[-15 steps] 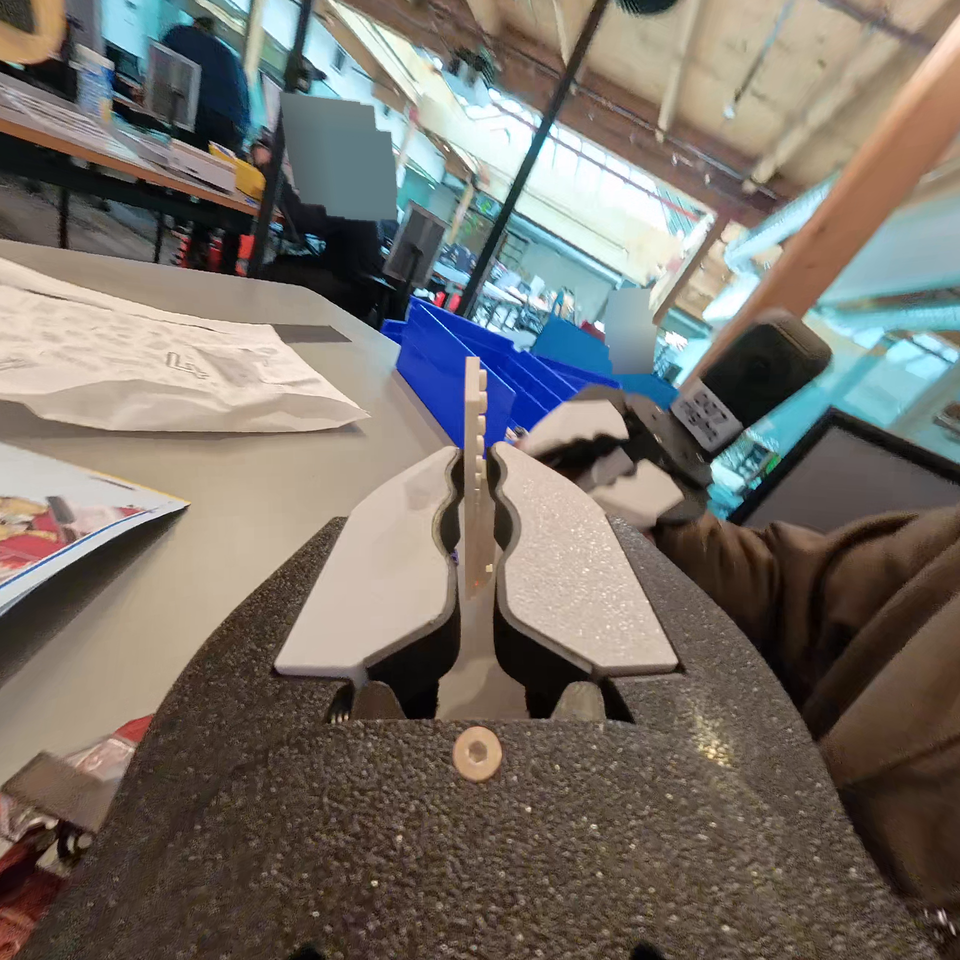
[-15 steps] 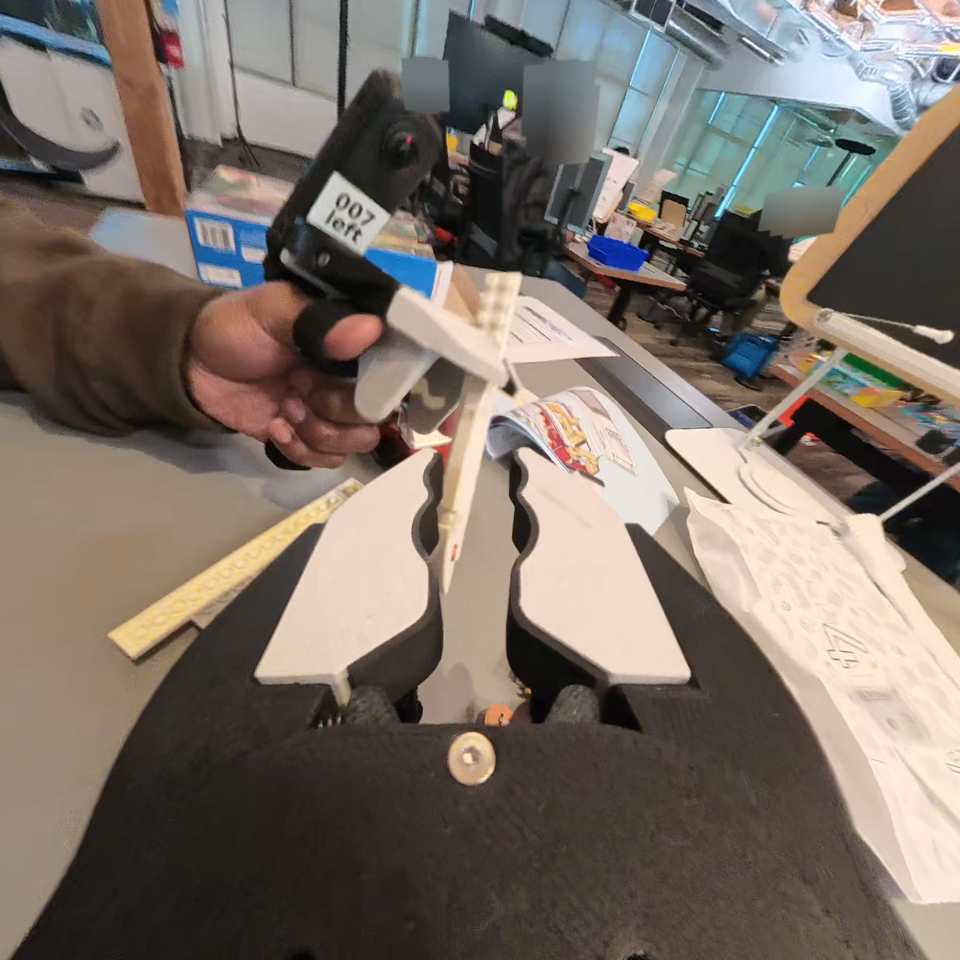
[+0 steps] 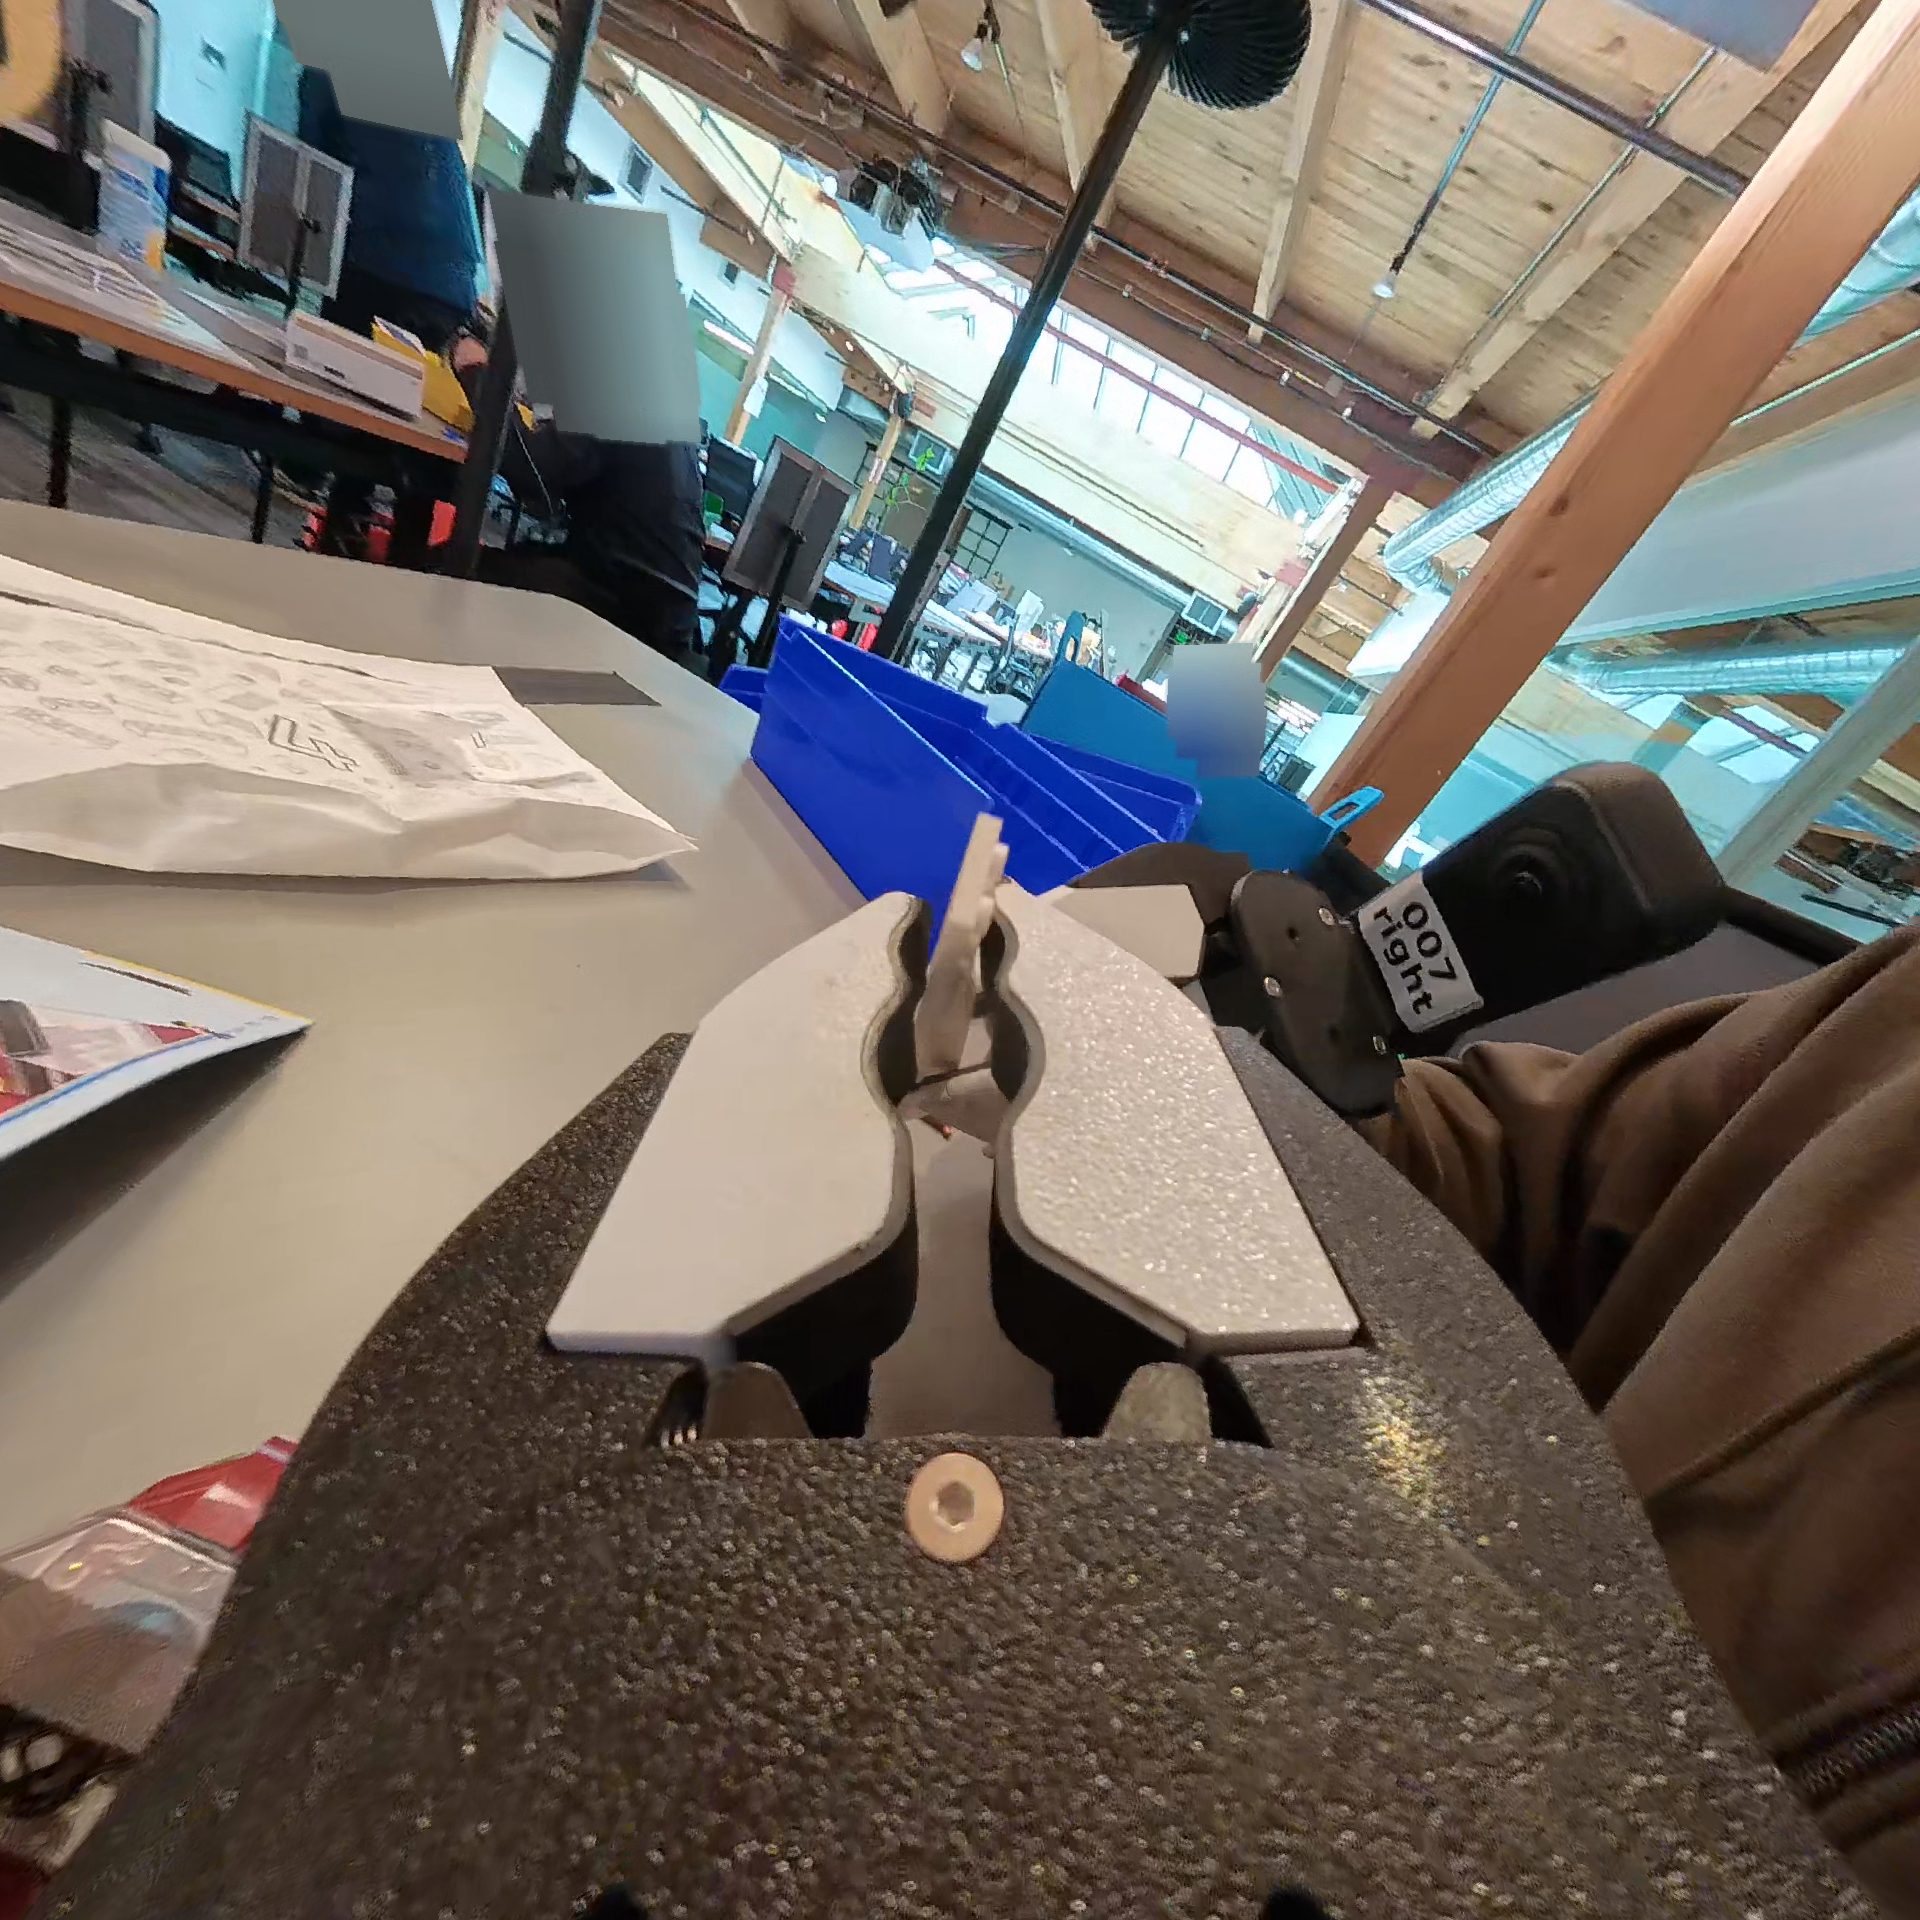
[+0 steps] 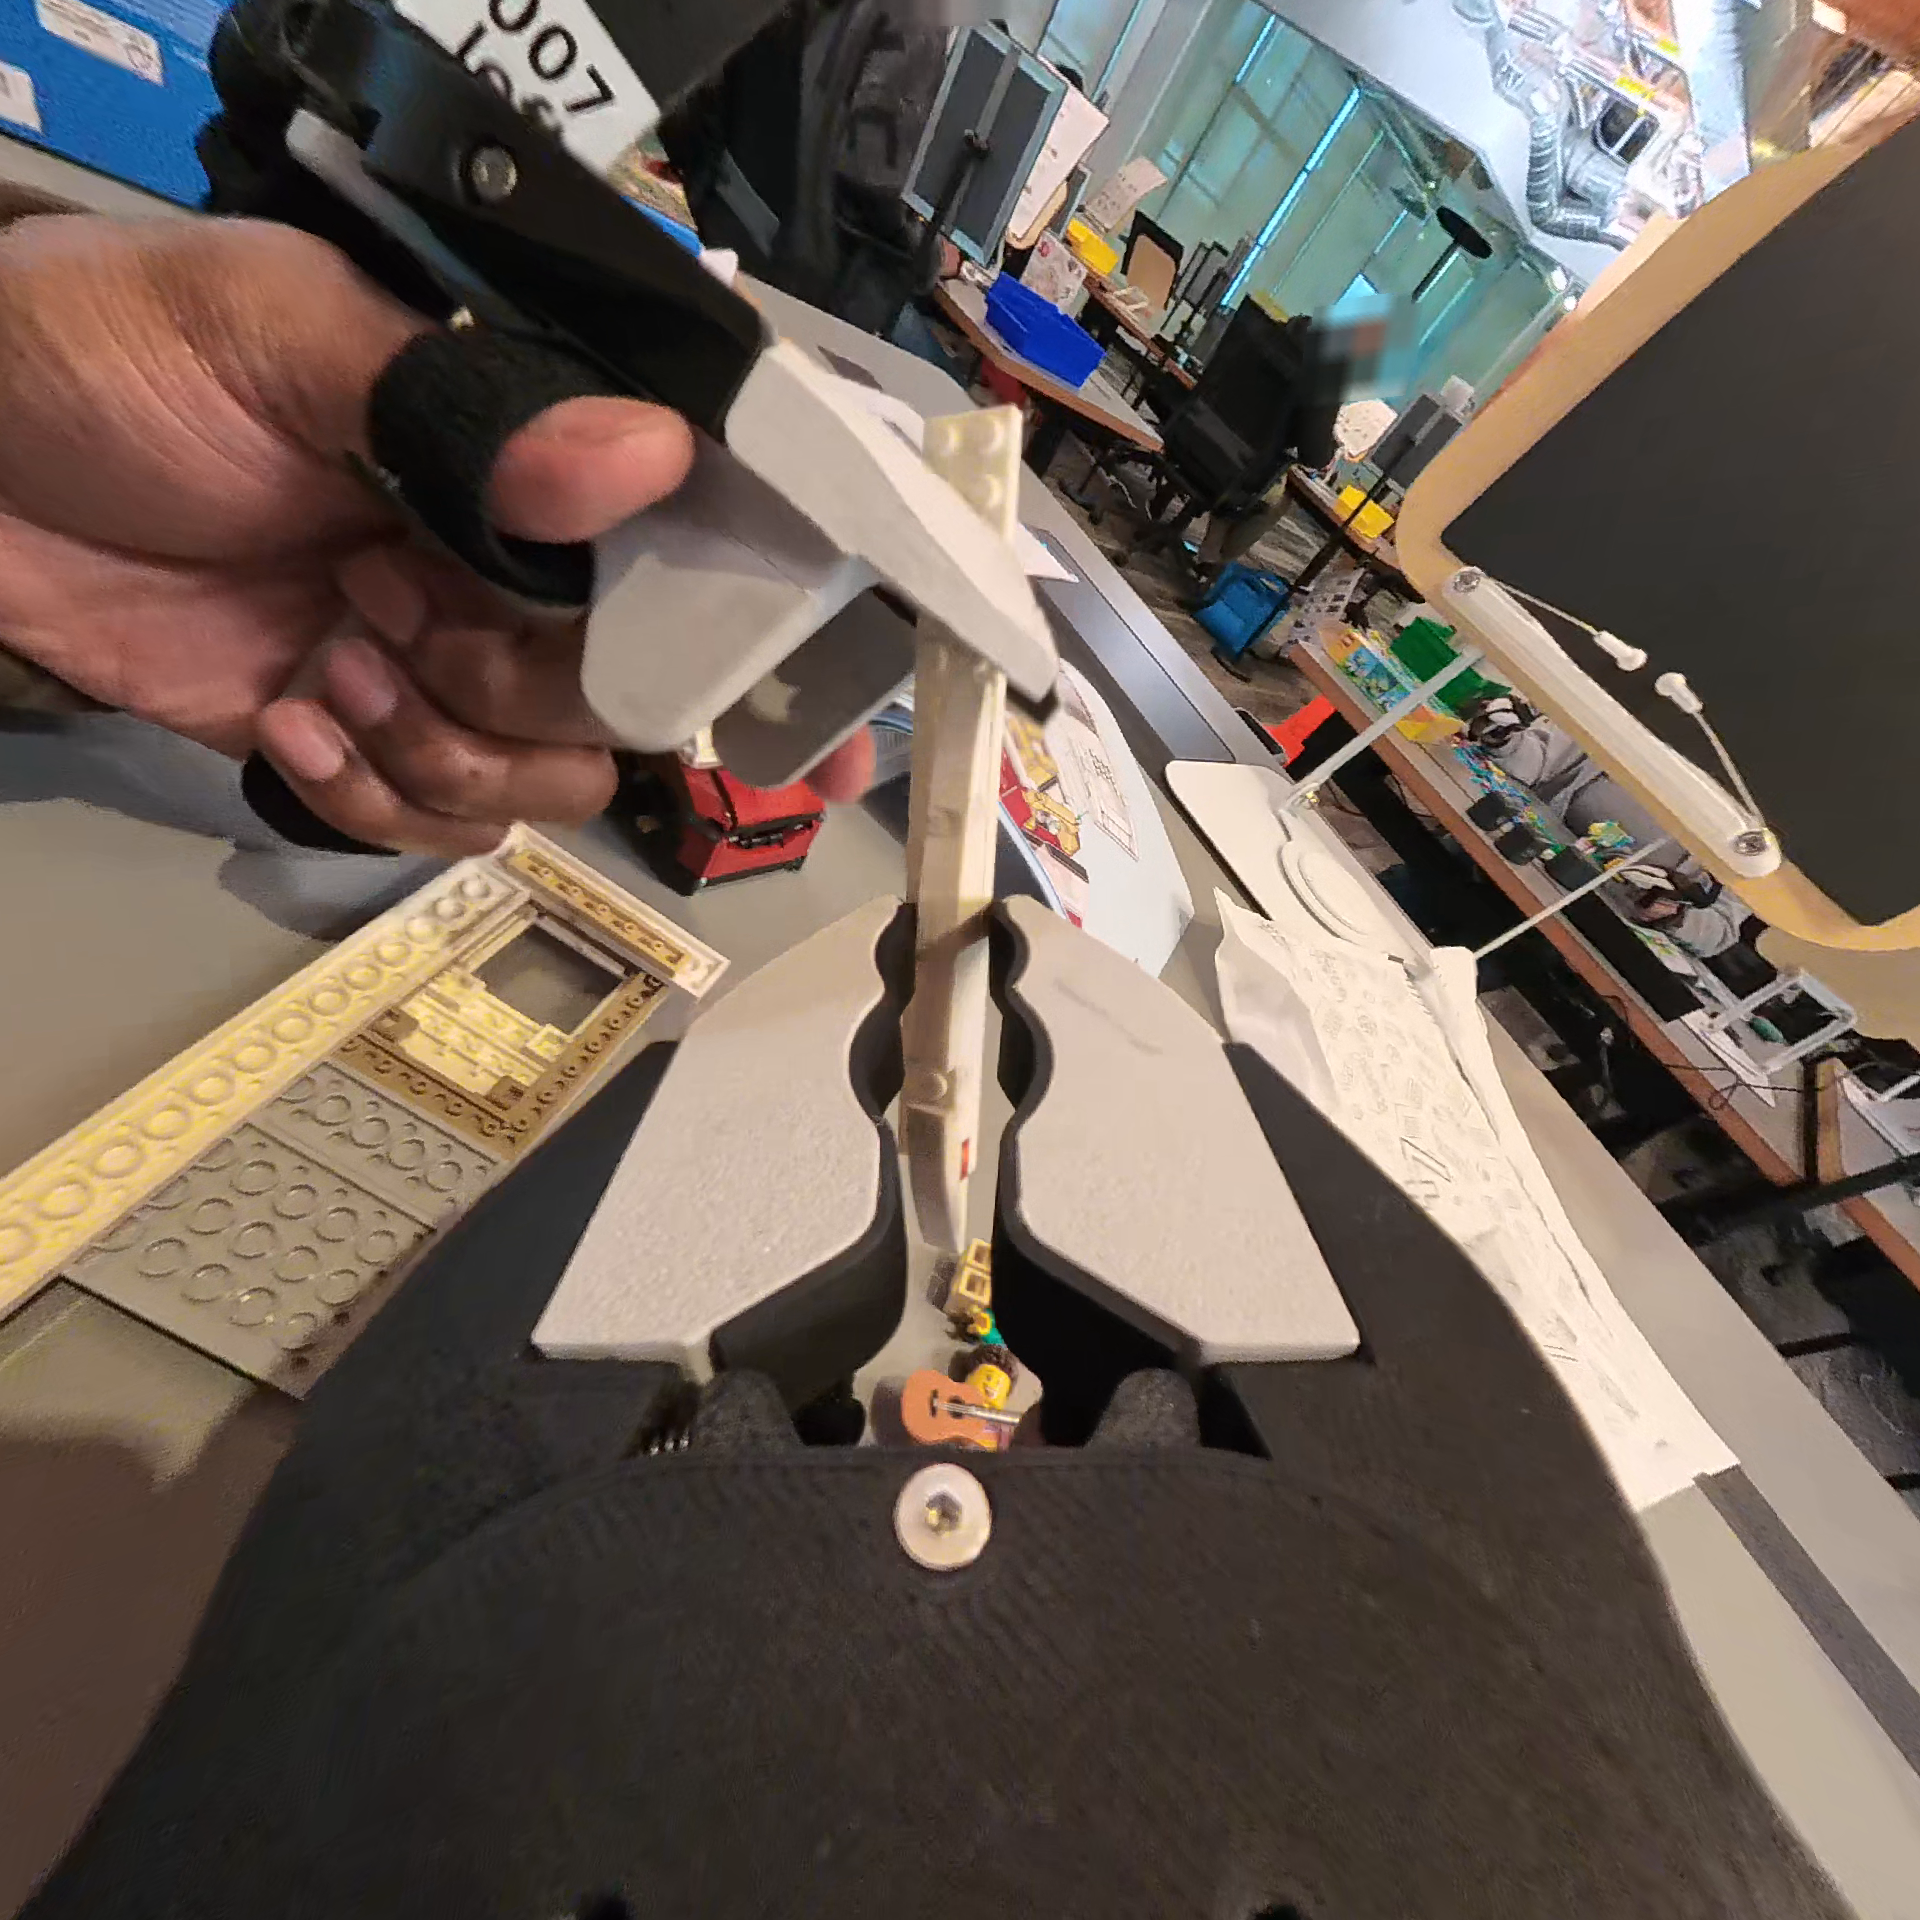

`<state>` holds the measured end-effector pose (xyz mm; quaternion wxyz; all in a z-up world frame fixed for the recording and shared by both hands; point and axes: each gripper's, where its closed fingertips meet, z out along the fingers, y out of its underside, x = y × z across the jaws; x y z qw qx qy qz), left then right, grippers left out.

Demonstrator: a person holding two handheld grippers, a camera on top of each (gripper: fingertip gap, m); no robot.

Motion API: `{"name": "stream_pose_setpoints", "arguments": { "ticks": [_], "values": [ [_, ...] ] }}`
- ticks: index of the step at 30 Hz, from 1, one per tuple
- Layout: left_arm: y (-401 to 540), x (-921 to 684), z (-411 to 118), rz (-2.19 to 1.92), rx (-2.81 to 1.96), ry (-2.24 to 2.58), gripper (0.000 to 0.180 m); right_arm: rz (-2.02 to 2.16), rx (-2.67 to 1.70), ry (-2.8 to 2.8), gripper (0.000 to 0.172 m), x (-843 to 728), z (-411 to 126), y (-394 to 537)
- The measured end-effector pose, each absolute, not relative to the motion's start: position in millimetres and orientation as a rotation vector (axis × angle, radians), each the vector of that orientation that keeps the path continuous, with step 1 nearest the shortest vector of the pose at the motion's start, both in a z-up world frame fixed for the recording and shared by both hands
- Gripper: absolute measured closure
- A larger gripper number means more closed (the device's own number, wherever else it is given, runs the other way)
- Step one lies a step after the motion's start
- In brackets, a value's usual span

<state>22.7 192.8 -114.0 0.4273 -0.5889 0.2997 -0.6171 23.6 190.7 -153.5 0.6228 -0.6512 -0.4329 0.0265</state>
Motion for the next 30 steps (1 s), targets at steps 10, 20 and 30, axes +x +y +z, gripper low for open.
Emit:
{"name": "stream_pose_setpoints", "arguments": {
  "ticks": [10, 20, 30],
  "values": [
    [189.4, 20.9, -113.2, -1.204, -1.421, 0.921, 0.175, -0.135, -1.424, -1.058, 0.159, 26.0, -154.3, 187.6],
    [192.6, 16.2, -104.1, -1.268, -1.425, 0.749, 0.176, -0.355, -1.325, -1.008, 0.155, 23.2, -138.8, 189.2],
    [183.4, 17.7, -102.0, -1.108, -1.345, 0.856, 0.176, -0.376, -1.307, -0.998, 0.151, 19.2, -130.4, 188.0]
  ]
}}
